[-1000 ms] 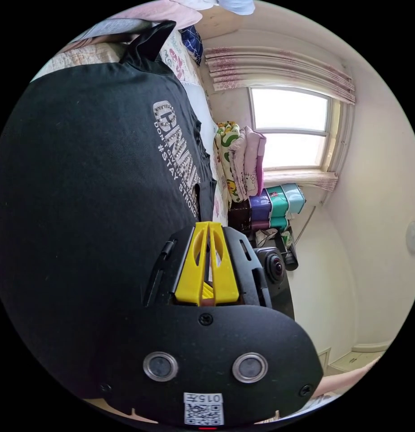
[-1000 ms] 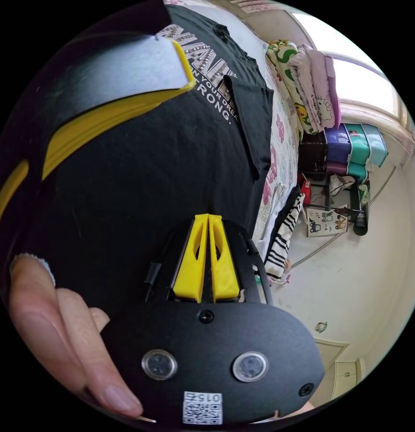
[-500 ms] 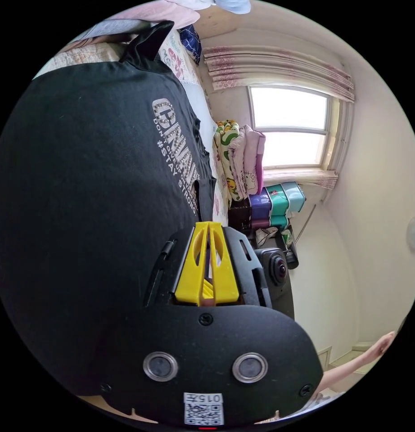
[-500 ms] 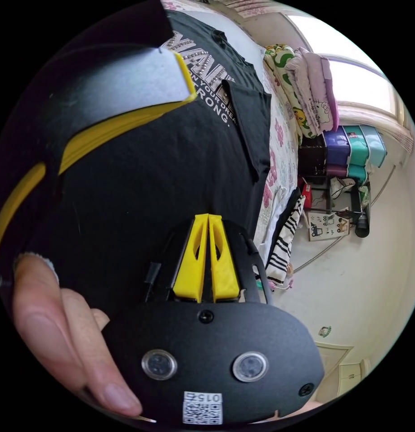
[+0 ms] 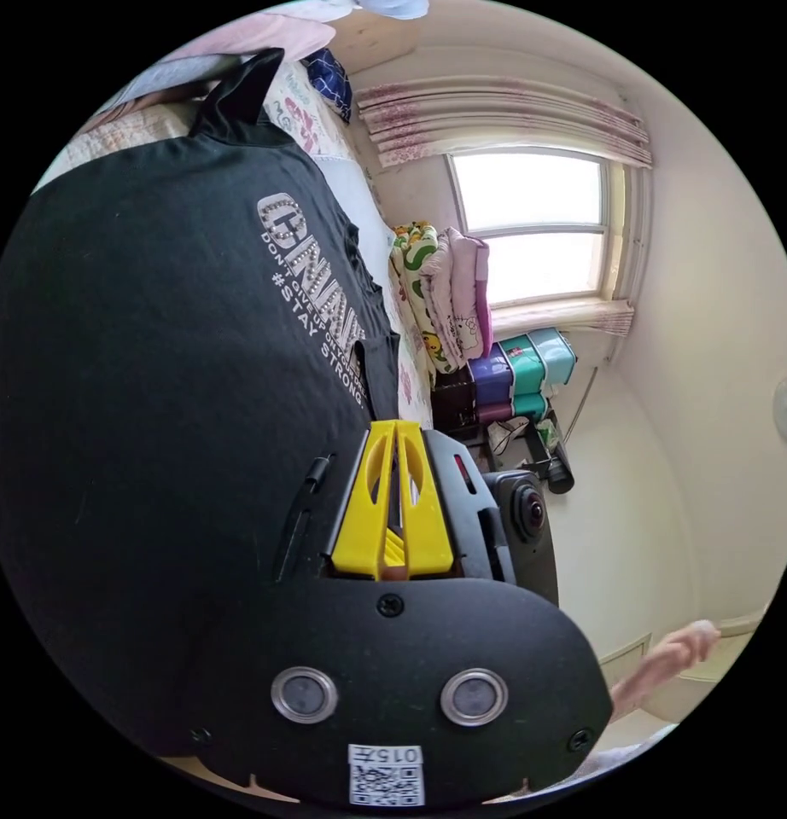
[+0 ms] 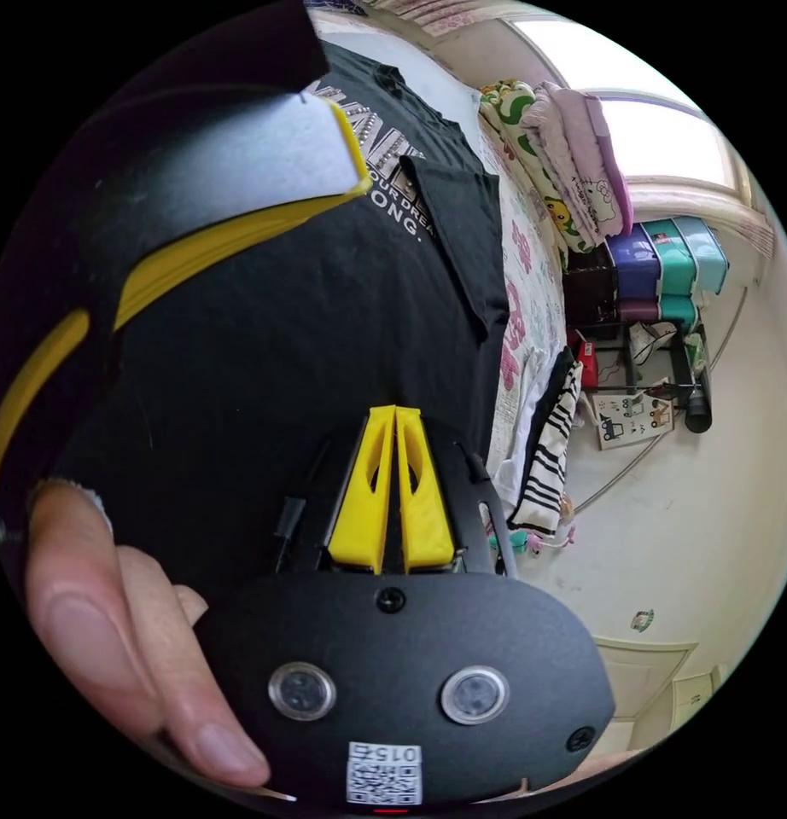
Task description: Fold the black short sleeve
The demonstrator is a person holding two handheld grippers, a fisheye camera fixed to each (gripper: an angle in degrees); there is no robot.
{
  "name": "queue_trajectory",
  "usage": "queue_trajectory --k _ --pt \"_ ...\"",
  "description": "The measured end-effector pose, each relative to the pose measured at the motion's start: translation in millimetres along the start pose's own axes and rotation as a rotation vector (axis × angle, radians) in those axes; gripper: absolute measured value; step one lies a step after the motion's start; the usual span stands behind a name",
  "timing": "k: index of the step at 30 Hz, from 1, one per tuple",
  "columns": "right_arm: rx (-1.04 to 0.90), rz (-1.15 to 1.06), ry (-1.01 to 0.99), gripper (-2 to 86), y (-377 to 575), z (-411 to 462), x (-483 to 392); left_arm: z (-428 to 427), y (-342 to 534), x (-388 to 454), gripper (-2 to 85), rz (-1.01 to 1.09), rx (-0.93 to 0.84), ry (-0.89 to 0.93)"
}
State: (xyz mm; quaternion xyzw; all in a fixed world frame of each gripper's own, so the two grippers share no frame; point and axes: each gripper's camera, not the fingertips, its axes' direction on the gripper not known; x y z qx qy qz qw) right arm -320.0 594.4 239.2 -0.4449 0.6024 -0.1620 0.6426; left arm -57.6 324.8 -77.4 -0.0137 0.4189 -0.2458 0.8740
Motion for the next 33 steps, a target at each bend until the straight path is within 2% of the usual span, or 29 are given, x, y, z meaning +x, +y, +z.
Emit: queue_trajectory --k 4,10,16,20,22,24,27,29,31,33 --pt "0.018 0.03 -0.046 -0.5 -1 -8 13 2 4 15 -0.9 0.052 -0.001 -0.009" --pt "0.087 0.194 -0.186 -0.5 5 -18 43 7 16 38 -0.8 0.109 0.004 0.005" --pt "0.197 0.295 -0.346 -0.6 6 -24 73 16 39 84 -0.9 0.28 0.032 -0.034" --pt "0.206 0.428 -0.461 -0.8 4 -22 94 37 40 117 -0.8 0.437 -0.101 0.057" --pt "0.209 0.386 -0.445 -0.9 -1 -25 94 41 37 125 -0.8 0.501 -0.178 0.082" --pt "0.195 0.291 -0.392 -0.9 -10 -31 89 27 24 129 -0.7 0.537 -0.213 0.002" --pt "0.196 0.281 -0.323 -1.0 -16 -39 80 -32 -13 123 -0.2 0.626 0.042 -0.206" --pt "0.237 0.28 -0.315 -1.0 -15 -42 78 -66 -57 115 1.4 0.674 0.212 -0.447" --pt "0.276 0.293 -0.363 -1.0 -11 -40 86 -66 -94 113 5.2 0.697 0.217 -0.636" --pt "0.292 0.308 -0.428 -1.0 -9 -38 97 -48 -124 117 8.4 0.736 0.121 -0.823"
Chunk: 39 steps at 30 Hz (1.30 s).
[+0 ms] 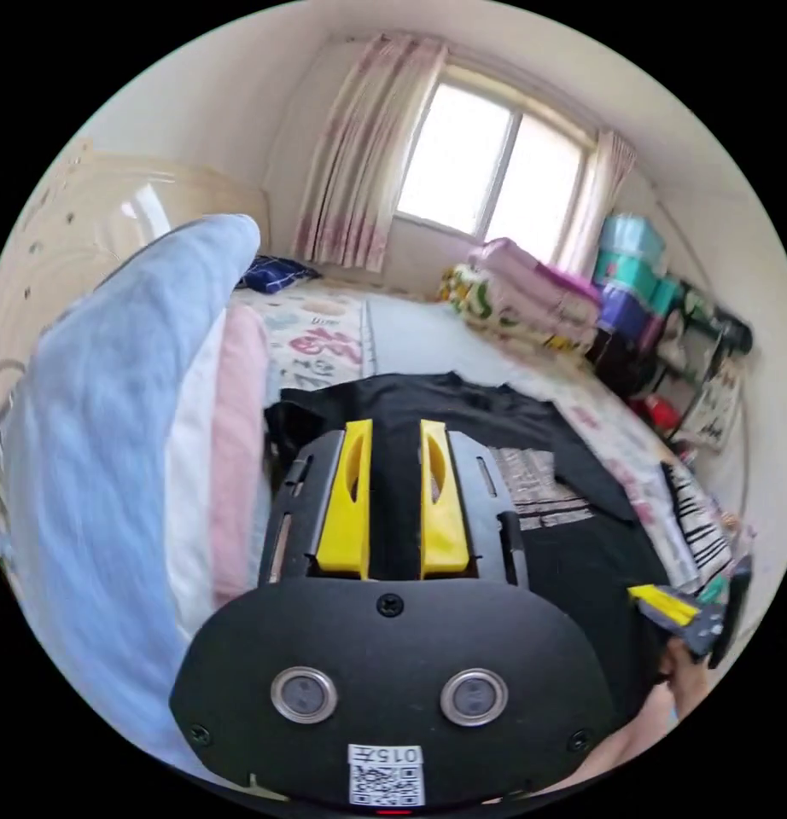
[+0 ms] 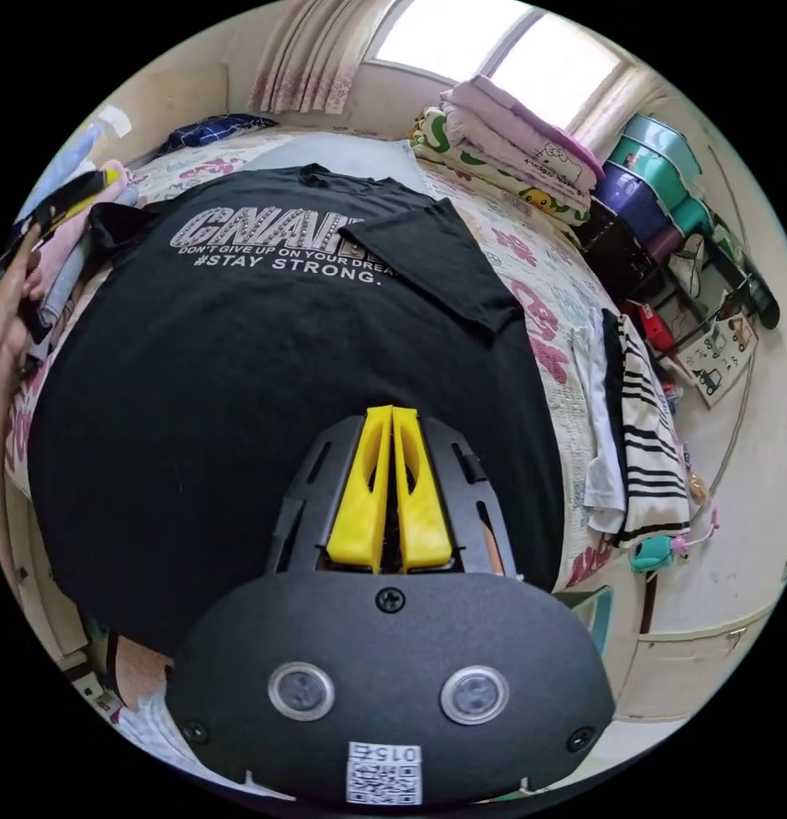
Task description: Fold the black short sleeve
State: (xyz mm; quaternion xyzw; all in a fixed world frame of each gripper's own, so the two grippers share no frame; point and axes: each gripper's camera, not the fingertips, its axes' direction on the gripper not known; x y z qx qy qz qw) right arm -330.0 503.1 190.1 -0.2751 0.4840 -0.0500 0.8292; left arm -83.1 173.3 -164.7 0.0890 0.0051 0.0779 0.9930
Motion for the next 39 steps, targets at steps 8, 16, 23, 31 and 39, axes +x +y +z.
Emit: queue_trajectory --k 8,16,23,31,39 --pt "-0.046 -0.04 -0.051 -1.0 -26 -3 9 35 -4 47 11.0 0.174 0.027 -0.674" --pt "0.108 -0.136 -0.47 -1.0 -87 -85 29 51 30 88 1.1 0.493 0.102 -0.722" --pt "0.215 -0.326 -0.633 -1.0 -257 -90 -40 19 29 61 0.3 0.494 0.206 -0.385" --pt "-0.105 -0.344 -0.745 0.8 -446 58 -210 14 31 34 0.4 0.544 0.208 -0.268" --pt "-0.164 -0.304 -0.742 8.3 -511 114 -278 19 21 2 0.4 0.525 0.188 -0.244"
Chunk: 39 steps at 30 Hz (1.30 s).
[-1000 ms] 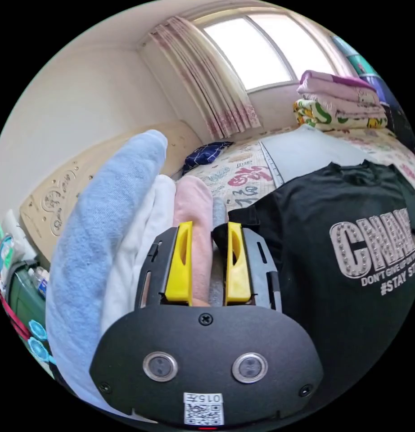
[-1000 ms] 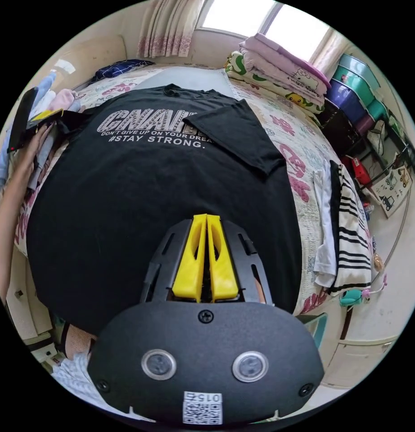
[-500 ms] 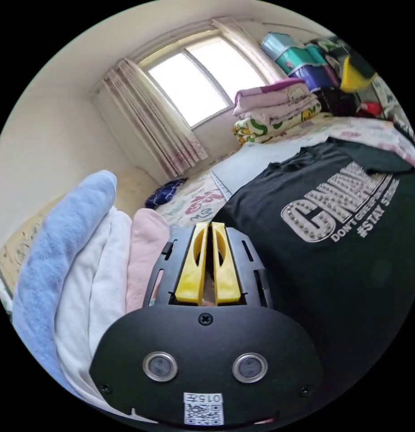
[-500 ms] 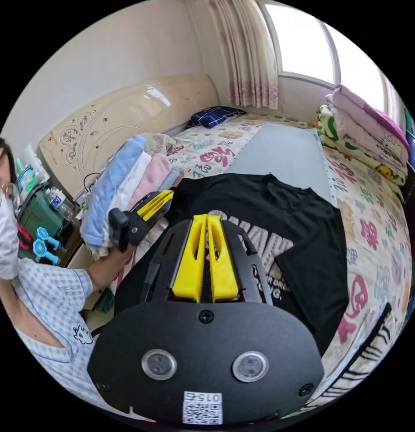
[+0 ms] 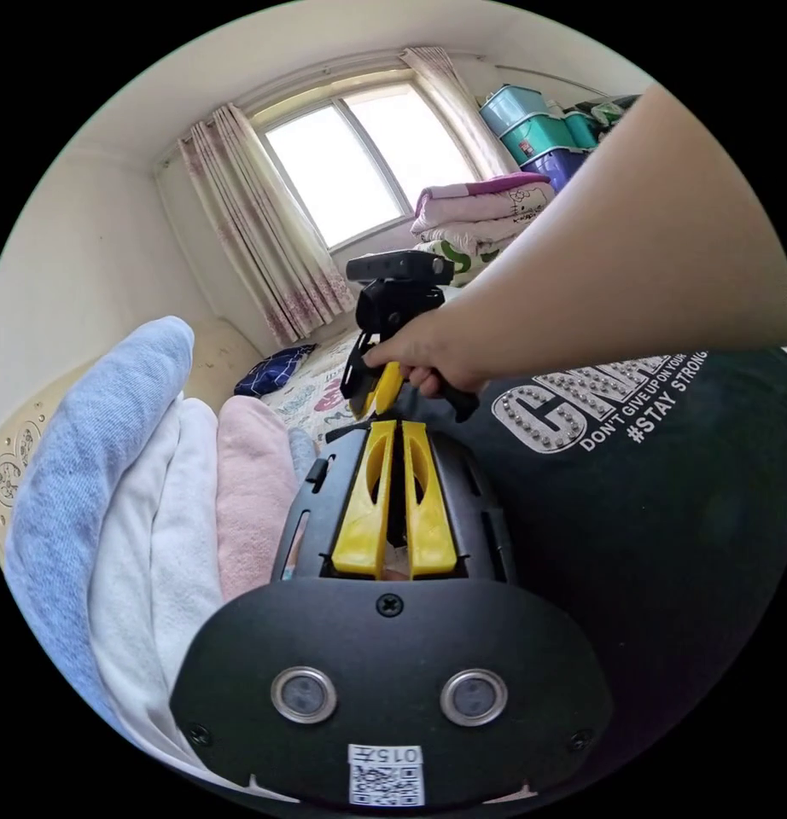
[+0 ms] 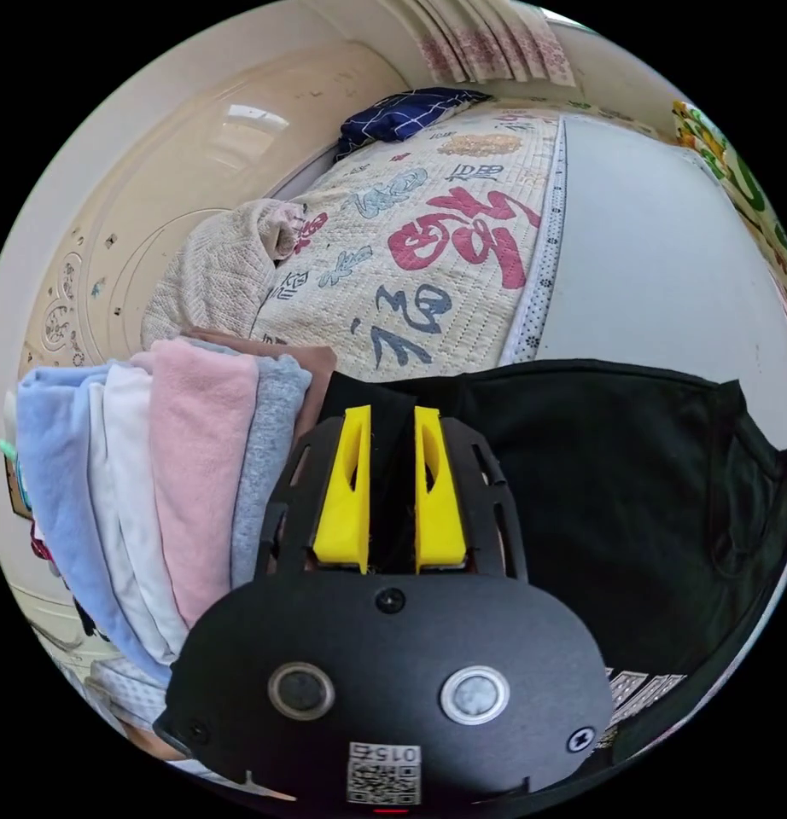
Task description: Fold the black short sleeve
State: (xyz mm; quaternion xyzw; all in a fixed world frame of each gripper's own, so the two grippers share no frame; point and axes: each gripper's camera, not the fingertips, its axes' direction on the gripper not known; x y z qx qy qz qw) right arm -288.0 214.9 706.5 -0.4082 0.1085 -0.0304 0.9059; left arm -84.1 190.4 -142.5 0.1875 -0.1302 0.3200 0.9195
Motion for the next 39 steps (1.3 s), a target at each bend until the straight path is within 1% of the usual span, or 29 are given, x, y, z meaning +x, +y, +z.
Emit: queue_trajectory --k 1,5,6,8,9,10,12,13,15,18,19,20,22,23,24,26,27,28,29,30,32,33,34,35,36,38,39 --pt "-0.017 -0.004 0.039 8.5 -10 7 -1 2 1 -4 0.4 -0.002 -0.002 -0.002" --pt "-0.113 -0.013 0.067 8.3 -35 37 -3 10 4 -17 0.5 -0.004 -0.006 -0.004" --pt "-0.111 -0.017 0.084 8.2 -37 39 -5 12 4 -19 0.5 -0.006 -0.006 -0.006" --pt "-0.103 -0.042 0.163 4.8 -48 43 -14 8 7 -31 0.4 -0.05 0.037 -0.041" --pt "-0.095 -0.042 0.168 3.3 -50 41 -16 6 9 -35 0.4 -0.067 0.059 -0.051" --pt "-0.071 -0.028 0.149 1.3 -54 32 -17 4 12 -43 0.4 -0.098 0.096 -0.052" --pt "-0.023 0.001 0.102 0.1 -58 7 -14 5 13 -49 0.3 -0.109 0.125 -0.046" --pt "0.001 0.001 0.103 -0.3 -58 -13 -12 6 13 -49 0.4 -0.089 0.149 -0.05" --pt "0.014 -0.003 0.17 -0.6 -51 -45 -6 5 12 -48 0.5 -0.021 0.204 -0.023" --pt "0.028 0.006 0.241 -0.7 -27 -93 16 2 11 -47 0.7 0.112 0.313 0.149" --pt "0.043 0.029 0.249 -0.7 -17 -108 31 3 8 -41 0.8 0.195 0.336 0.25" --pt "0.06 0.052 0.257 -0.8 -6 -120 47 7 -1 -33 1.0 0.275 0.307 0.347" --pt "0.044 0.104 0.27 -0.8 8 -126 75 7 -28 -19 1.5 0.333 0.246 0.447" --pt "0.023 0.14 0.275 -0.8 16 -126 94 0 -48 -10 2.0 0.405 0.263 0.544" --pt "0.017 0.153 0.279 -0.8 21 -126 103 -4 -58 -6 2.4 0.452 0.278 0.6" --pt "0.03 0.205 0.278 -0.7 39 -128 133 -6 -100 13 5.3 0.591 0.299 0.753" --pt "0.036 0.216 0.261 -0.7 43 -129 140 -1 -107 17 5.8 0.612 0.294 0.783" --pt "0.049 0.247 0.221 -0.7 52 -129 153 15 -112 17 6.8 0.59 0.271 0.86" --pt "0.062 0.28 0.18 -0.7 61 -131 165 38 -106 9 6.9 0.498 0.289 0.958" --pt "0.068 0.291 0.159 -0.7 64 -131 170 47 -102 6 6.9 0.473 0.327 0.992" --pt "0.096 0.323 0.084 -0.6 78 -136 186 66 -120 -5 6.3 0.439 0.213 0.897" --pt "0.11 0.329 0.065 -0.6 81 -138 188 70 -126 -9 6.4 0.417 0.198 0.886" --pt "0.124 0.331 0.038 -0.6 84 -141 193 72 -136 -14 6.5 0.423 0.19 0.919" --pt "0.119 0.33 0.04 -0.5 84 -144 195 72 -143 -12 6.7 0.459 0.16 0.963" --pt "0.113 0.328 0.052 -0.5 83 -145 196 71 -145 -8 6.8 0.477 0.138 0.968" --pt "0.086 0.324 0.141 -0.4 73 -152 196 65 -146 13 7.1 0.628 0.072 0.937" --pt "0.08 0.32 0.157 -0.1 70 -153 196 64 -146 17 7.2 0.656 0.068 0.921"
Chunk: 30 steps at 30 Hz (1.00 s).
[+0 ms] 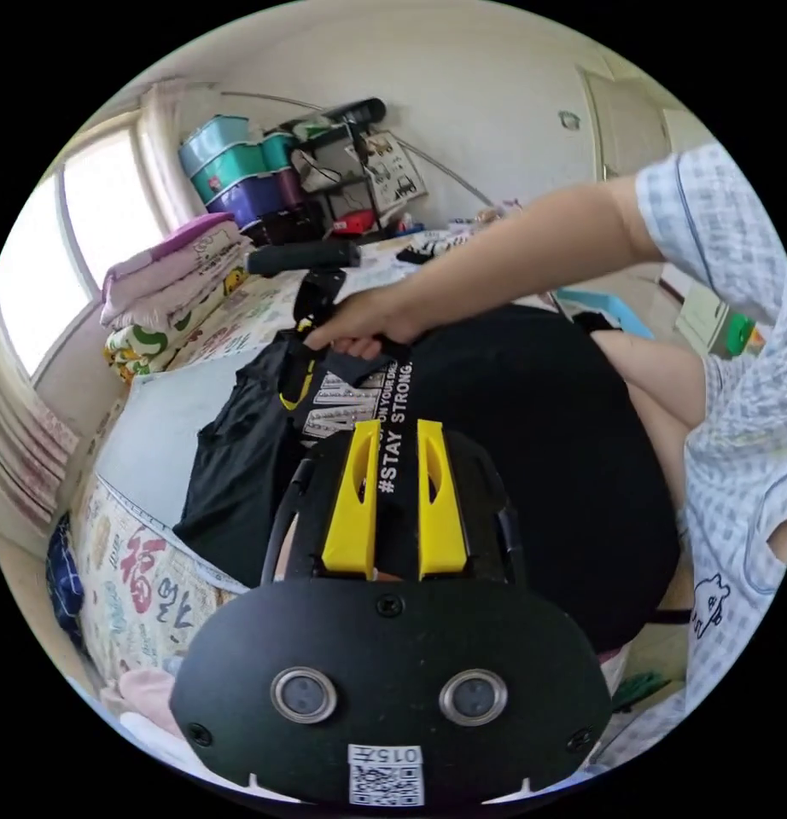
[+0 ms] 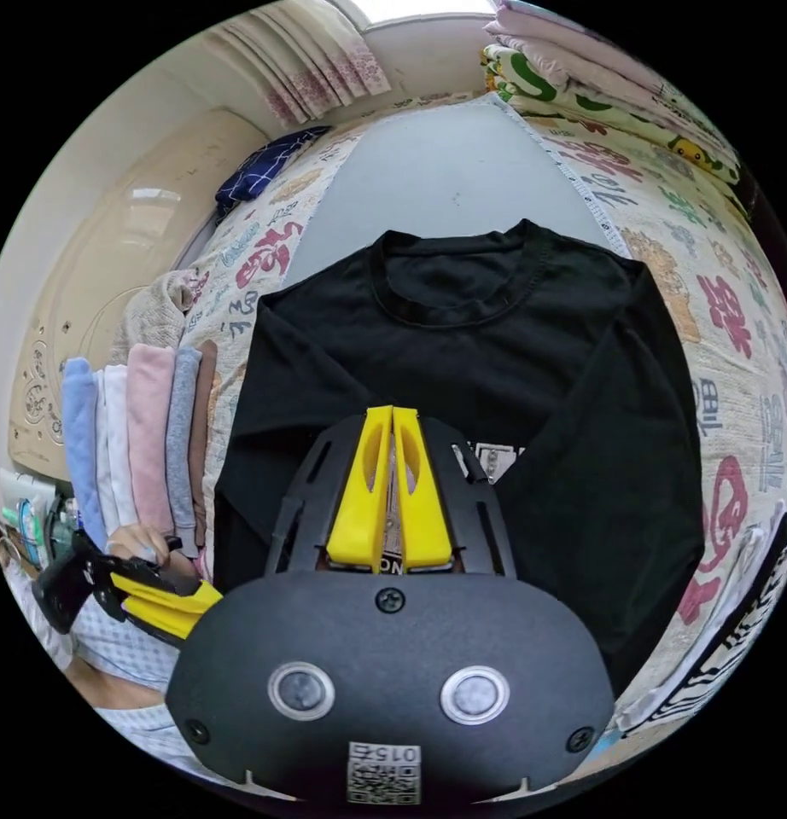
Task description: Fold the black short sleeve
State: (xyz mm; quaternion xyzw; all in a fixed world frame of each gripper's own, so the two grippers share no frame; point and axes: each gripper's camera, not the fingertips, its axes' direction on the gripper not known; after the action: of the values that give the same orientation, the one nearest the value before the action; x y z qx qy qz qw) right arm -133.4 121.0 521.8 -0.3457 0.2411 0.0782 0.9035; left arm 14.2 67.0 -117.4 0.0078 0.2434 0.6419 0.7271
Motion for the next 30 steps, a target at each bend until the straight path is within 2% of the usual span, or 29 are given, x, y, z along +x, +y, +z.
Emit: queue_trajectory --k 5,11,19,30 --pt "-0.028 -0.039 -0.039 8.1 -16 4 -10 49 -14 25 7.8 0.157 -0.297 -0.167" --pt "-0.03 0.019 -0.101 8.7 -26 8 -2 95 -21 10 8.0 0.111 -0.434 -0.151" --pt "-0.037 -0.014 -0.123 2.8 -27 -8 -8 109 -25 3 2.1 0.105 -0.417 -0.108" --pt "0.031 0.051 -0.048 -0.5 -23 -24 0 97 -18 7 0.8 0.142 -0.311 -0.047"
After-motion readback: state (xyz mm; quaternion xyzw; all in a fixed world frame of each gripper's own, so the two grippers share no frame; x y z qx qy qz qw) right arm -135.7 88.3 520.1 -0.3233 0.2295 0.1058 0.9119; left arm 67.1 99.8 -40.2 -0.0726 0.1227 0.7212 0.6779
